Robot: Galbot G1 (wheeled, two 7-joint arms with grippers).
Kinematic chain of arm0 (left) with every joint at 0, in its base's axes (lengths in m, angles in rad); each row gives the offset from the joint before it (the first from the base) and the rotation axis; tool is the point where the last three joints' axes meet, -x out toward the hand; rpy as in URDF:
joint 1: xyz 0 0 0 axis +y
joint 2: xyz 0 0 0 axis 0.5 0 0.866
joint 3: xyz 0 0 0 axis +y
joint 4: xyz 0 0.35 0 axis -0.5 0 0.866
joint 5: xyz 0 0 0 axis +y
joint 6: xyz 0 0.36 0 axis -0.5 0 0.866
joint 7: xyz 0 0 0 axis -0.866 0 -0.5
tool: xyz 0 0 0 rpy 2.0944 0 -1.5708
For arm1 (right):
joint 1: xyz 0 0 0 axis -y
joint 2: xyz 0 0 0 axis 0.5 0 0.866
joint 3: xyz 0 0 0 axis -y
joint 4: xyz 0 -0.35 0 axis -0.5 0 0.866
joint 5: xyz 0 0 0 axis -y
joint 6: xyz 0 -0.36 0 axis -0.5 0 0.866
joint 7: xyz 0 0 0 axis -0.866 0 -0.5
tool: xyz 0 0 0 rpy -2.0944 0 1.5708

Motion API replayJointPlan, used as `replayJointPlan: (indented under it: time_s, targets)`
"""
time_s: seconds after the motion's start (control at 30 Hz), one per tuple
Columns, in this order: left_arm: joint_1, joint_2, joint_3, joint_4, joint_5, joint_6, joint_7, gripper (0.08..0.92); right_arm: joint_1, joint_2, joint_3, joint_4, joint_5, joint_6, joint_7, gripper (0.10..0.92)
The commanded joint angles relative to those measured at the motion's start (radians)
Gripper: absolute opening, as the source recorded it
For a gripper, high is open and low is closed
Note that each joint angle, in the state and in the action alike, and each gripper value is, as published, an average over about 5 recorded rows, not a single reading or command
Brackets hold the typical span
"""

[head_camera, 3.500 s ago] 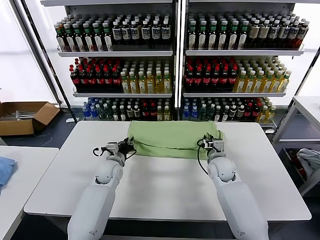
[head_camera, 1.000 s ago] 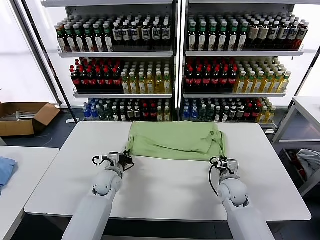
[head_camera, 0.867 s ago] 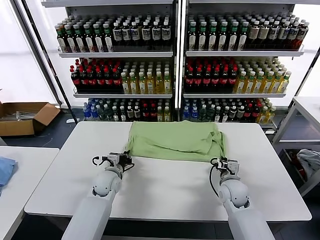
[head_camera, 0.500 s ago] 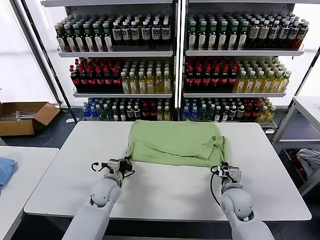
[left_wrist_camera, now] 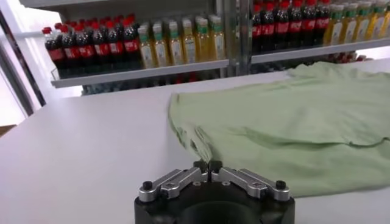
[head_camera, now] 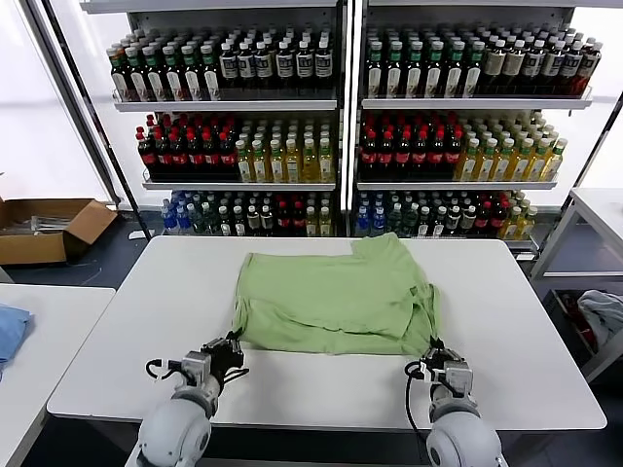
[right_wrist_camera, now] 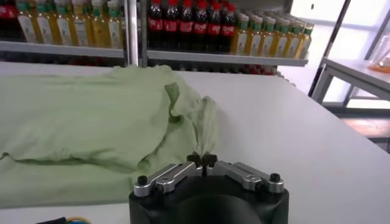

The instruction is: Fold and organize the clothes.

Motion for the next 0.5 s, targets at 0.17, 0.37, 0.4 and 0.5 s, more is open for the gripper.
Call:
replayJointPlan:
  time_s: [0.17,0.37,0.4,0.5]
  targets:
    - [0.299,-0.019,-0.028,-0.207,0.065,-0.014,-0.006,0.084,-0.204,-0.001,0.001,0.106,-0.025,0.004,0.039,0.118]
    - [0.317,-0.045,-0.018,-0.270,0.073,-0.011,-0.012,0.118,-0.232,-0.006,0.007,0.156,-0.014,0.003,0.062,0.167]
    - [0.319,-0.048,-0.017,-0.282,0.072,-0.010,-0.012,0.142,-0.236,-0.010,0.010,0.172,-0.009,0.002,0.065,0.193]
    - [0.327,-0.057,-0.017,-0.328,0.056,-0.012,-0.011,0.225,-0.243,-0.021,0.024,0.231,0.009,0.001,0.072,0.279]
